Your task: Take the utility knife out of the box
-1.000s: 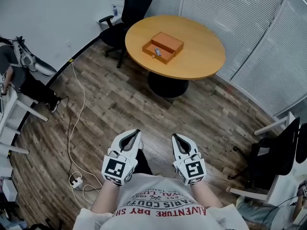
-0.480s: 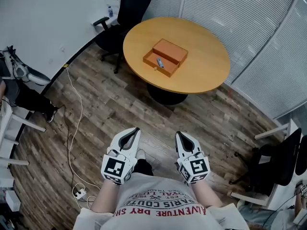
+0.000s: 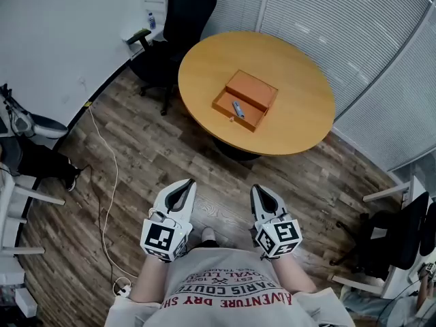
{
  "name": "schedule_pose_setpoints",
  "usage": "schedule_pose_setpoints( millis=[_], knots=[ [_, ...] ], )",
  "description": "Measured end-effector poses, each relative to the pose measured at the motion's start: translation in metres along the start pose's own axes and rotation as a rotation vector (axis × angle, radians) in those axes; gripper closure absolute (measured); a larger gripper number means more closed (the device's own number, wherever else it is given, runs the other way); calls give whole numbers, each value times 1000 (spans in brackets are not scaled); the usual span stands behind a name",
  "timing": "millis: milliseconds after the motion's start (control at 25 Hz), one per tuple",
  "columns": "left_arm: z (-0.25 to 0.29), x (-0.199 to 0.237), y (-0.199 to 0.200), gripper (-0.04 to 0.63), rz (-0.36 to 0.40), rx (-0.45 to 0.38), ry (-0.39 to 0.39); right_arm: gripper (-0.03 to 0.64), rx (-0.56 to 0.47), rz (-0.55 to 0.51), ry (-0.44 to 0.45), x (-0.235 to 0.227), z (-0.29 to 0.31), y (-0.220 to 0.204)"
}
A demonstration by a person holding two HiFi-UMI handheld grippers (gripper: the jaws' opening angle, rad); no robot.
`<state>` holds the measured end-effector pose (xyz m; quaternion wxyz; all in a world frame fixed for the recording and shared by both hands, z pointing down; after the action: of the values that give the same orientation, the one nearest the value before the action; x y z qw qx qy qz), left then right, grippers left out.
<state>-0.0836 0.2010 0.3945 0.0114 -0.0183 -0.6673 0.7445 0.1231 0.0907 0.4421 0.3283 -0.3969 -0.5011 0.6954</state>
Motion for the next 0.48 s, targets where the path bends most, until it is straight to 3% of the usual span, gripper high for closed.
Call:
schedule_pose_setpoints(
  millis=[480],
  knots=[
    [44, 74, -14, 584, -39, 35, 42, 609, 63, 10, 3, -9, 90, 7]
  ],
)
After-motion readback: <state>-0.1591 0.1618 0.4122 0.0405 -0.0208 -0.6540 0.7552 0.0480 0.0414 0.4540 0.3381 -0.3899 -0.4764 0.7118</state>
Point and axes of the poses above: the fingertips, and each gripper's own axes: z forward along the fingers, x to its left, y out of its top, the point moved 7 cm from there along -z, backward along the fingers, and after that the axes turned 8 degrees about y, right-handed, at the moved point
